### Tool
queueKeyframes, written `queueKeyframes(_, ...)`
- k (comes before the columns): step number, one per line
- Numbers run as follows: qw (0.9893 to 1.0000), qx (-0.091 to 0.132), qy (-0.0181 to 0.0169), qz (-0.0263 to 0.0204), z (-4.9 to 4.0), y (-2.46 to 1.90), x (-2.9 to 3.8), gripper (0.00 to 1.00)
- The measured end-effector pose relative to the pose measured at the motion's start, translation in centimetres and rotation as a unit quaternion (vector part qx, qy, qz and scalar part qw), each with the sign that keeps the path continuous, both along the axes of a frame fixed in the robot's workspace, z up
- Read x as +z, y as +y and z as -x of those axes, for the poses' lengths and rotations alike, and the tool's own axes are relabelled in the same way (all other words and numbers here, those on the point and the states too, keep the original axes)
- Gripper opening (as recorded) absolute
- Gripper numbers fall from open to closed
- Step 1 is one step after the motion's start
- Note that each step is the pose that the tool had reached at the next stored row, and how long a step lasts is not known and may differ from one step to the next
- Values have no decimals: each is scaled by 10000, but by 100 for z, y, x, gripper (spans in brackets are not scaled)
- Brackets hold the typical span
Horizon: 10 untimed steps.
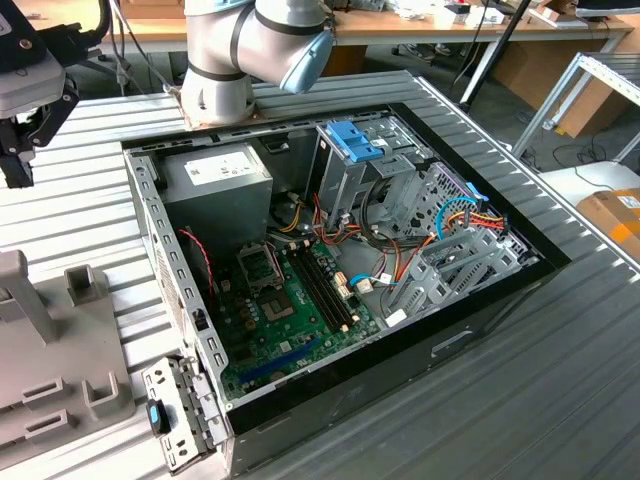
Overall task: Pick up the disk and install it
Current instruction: 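Reach for the disk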
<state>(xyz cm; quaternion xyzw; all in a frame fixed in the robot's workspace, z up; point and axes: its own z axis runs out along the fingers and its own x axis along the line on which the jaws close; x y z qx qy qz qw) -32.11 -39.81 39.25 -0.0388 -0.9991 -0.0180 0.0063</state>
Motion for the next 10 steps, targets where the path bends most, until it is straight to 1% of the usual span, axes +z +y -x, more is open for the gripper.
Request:
queueKeyframes(6,10000,20,1,0,16,4,0,11)
queueKeyframes(10,10000,24,1,0,63,13,-1,11)
